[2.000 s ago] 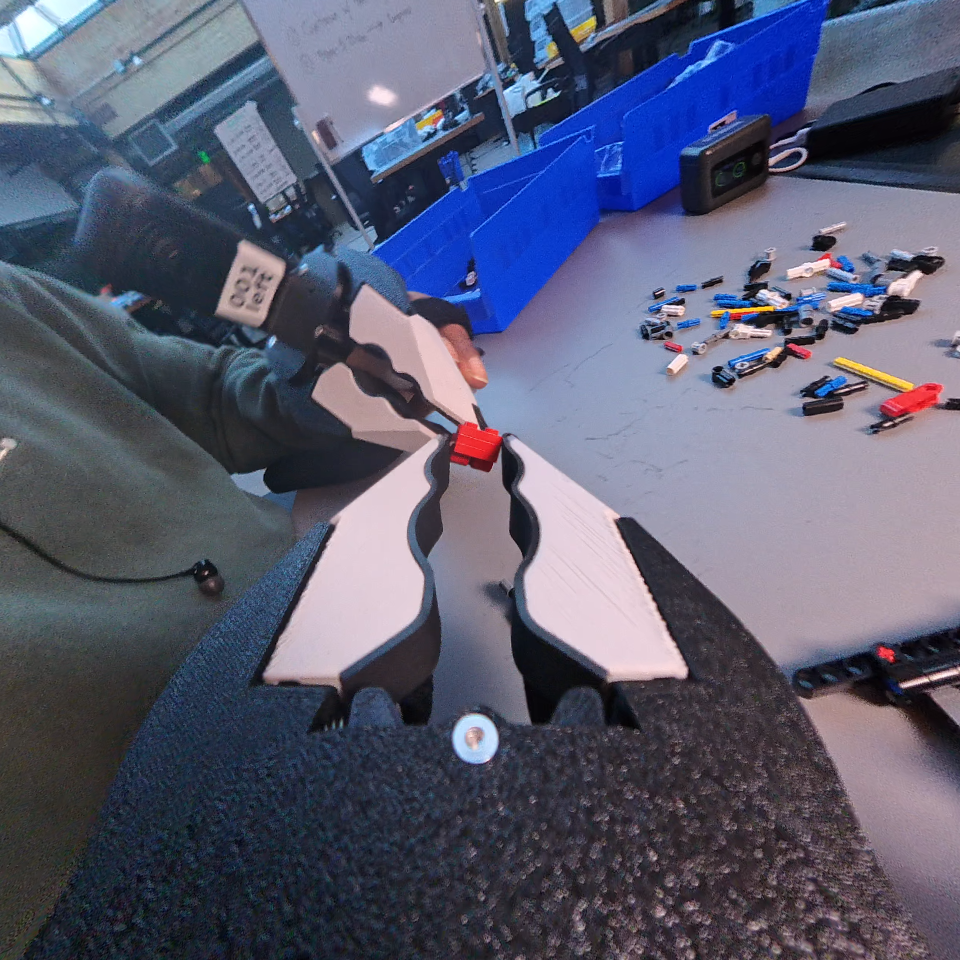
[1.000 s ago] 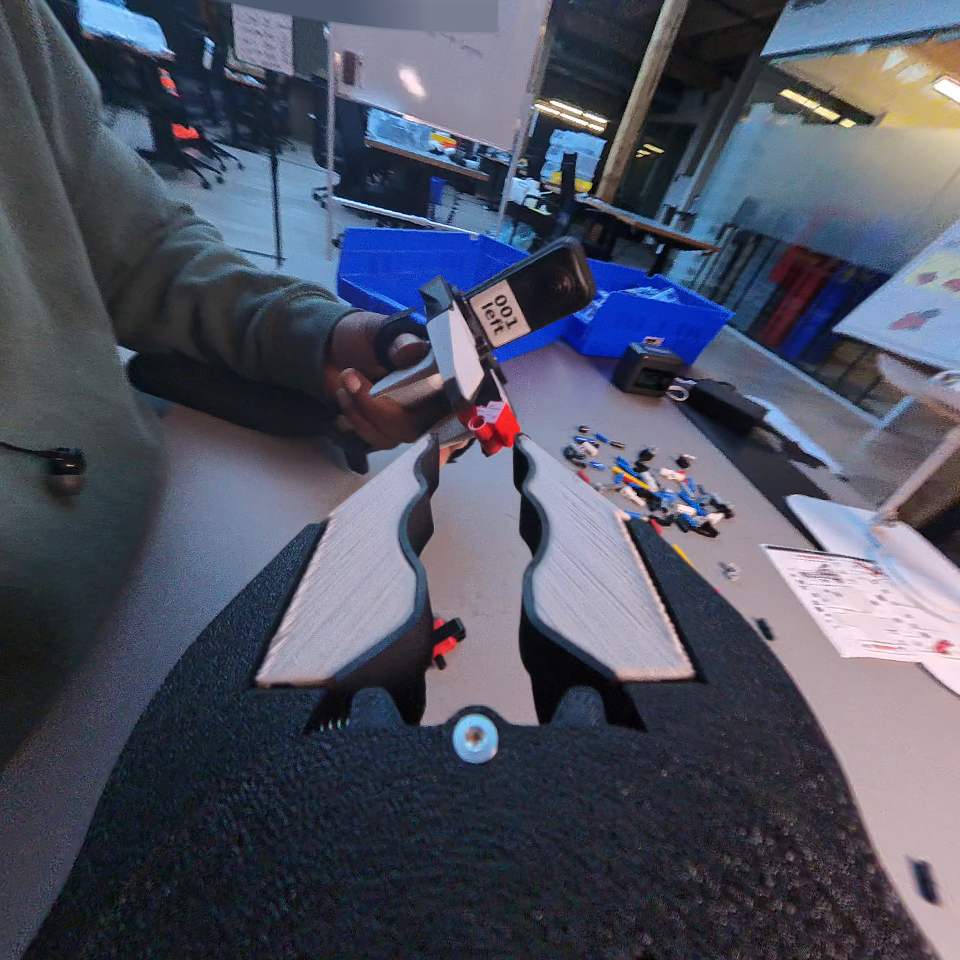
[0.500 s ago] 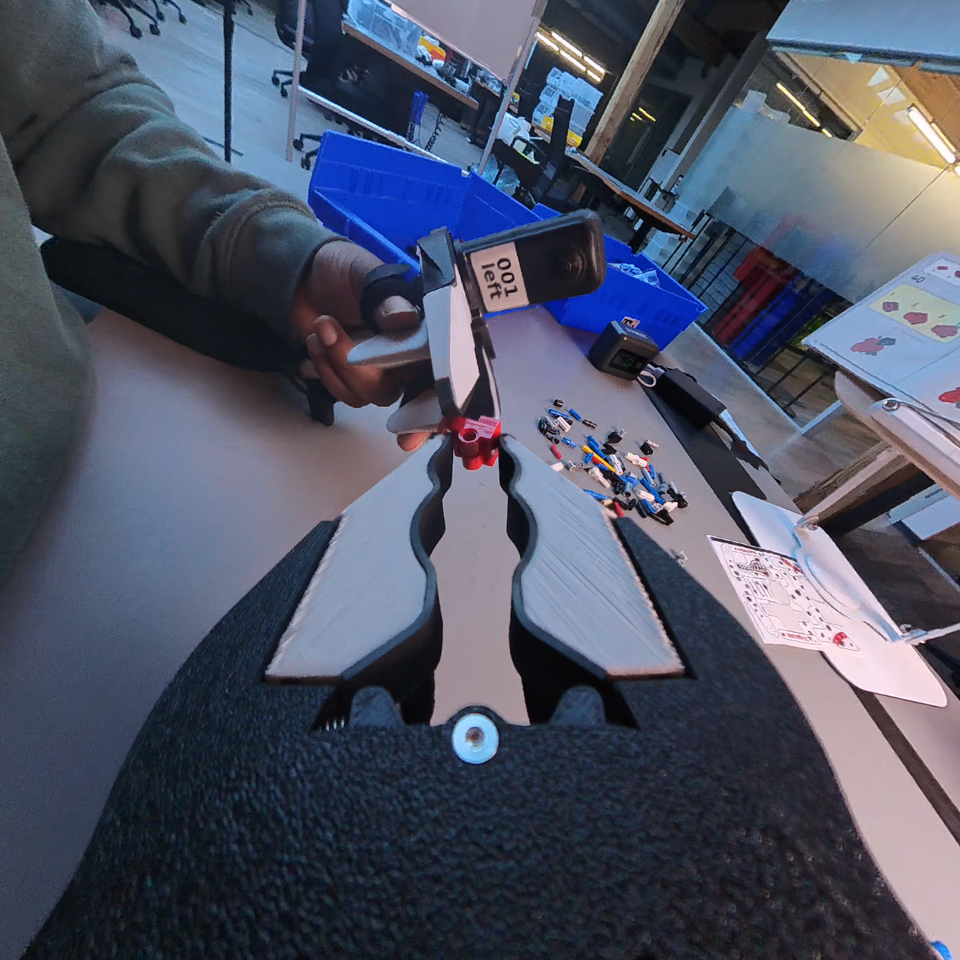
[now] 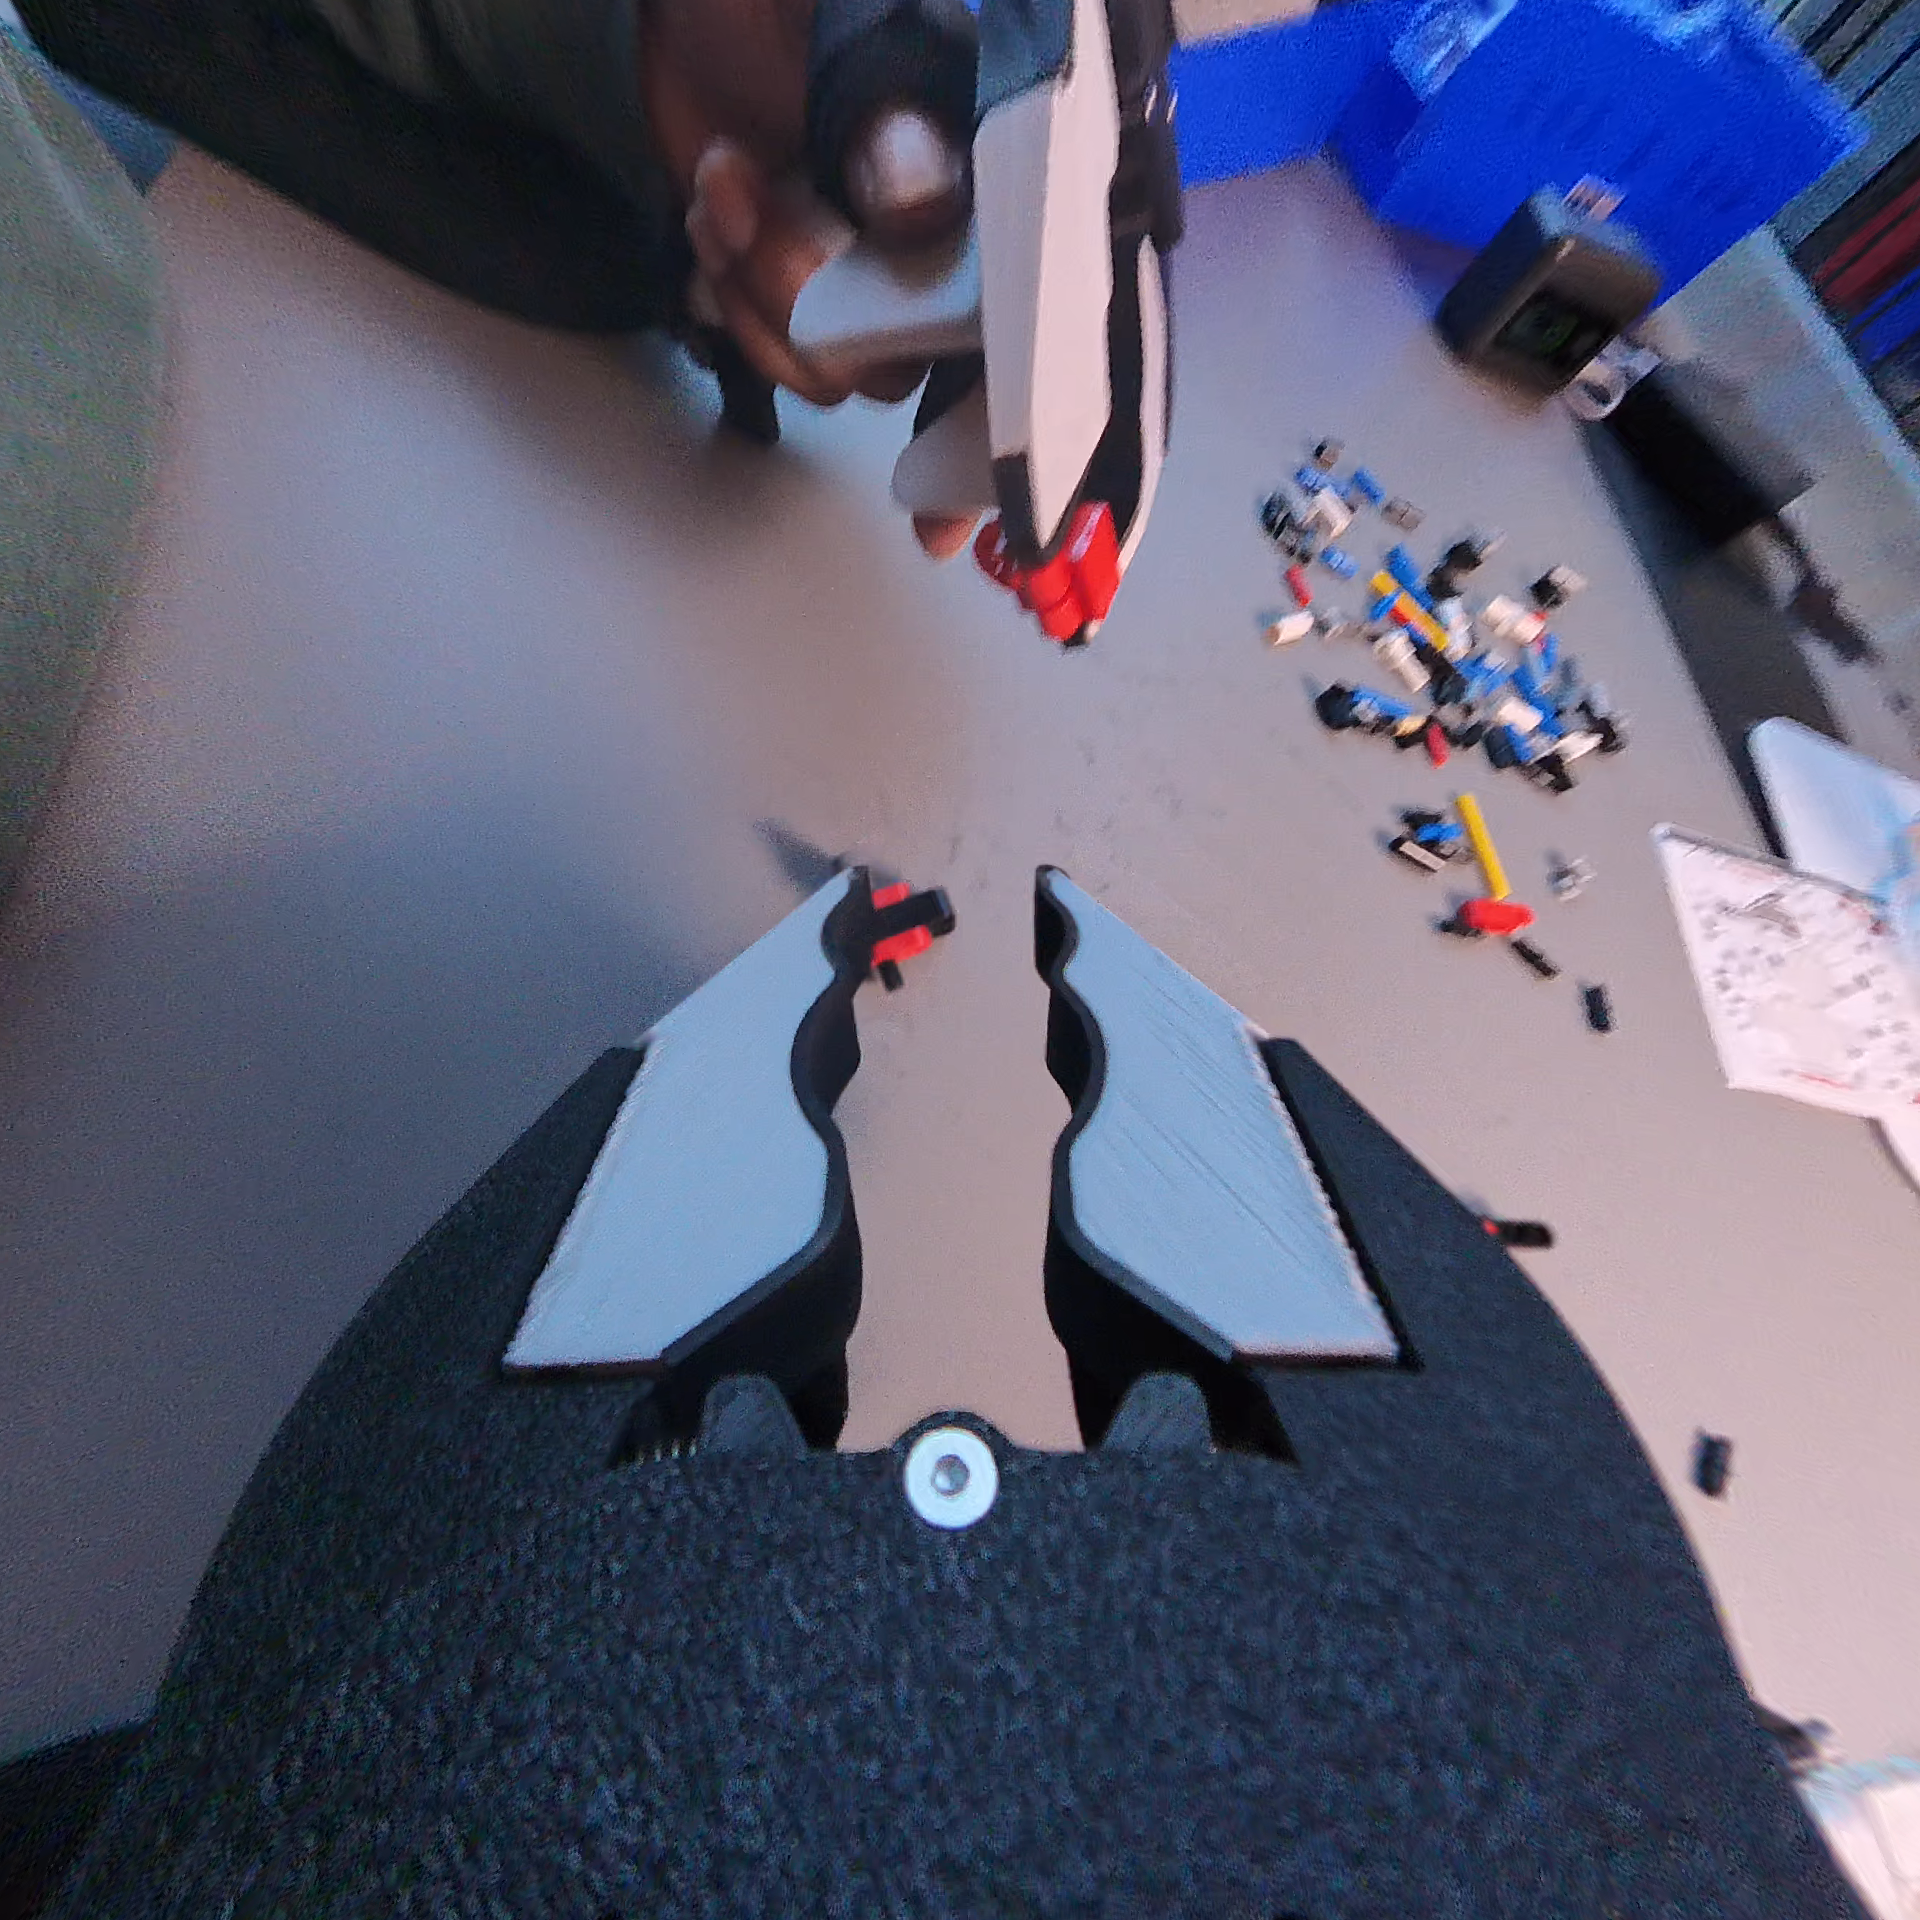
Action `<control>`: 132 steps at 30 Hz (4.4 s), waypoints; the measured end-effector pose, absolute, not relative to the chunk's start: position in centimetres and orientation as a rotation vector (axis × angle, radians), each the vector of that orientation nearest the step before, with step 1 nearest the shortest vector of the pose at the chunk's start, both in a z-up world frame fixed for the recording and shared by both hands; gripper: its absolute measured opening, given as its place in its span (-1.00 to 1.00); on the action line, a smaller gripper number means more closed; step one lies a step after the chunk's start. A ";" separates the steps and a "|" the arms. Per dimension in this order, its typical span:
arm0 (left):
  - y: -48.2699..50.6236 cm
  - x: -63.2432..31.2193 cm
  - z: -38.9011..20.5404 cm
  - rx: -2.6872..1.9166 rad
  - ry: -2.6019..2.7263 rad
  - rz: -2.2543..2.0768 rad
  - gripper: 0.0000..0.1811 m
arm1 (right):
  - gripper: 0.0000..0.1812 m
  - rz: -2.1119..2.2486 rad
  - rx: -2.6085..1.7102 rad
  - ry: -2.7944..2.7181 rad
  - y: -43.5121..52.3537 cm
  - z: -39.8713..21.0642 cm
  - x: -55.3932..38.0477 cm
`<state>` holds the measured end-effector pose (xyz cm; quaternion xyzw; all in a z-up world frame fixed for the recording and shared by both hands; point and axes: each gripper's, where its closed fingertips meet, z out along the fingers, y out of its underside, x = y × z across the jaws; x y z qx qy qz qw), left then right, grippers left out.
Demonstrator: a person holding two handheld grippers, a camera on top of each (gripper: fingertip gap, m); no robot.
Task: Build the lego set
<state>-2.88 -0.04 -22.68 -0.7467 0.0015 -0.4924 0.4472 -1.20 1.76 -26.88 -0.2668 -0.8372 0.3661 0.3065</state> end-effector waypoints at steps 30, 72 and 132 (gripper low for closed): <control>-0.5 -1.0 -30.5 -2.326 0.307 -0.716 -0.82 | -0.95 0.840 -0.734 -2.454 0.5 -29.3 -0.4; 0.2 -0.9 -30.4 -2.294 0.376 -0.643 -0.82 | -0.43 1.171 -1.040 -2.533 1.1 -30.4 -0.7; -1.7 0.1 -28.5 -2.205 0.510 -0.777 -0.82 | -0.63 1.081 -0.639 -2.583 -0.6 -29.5 -0.4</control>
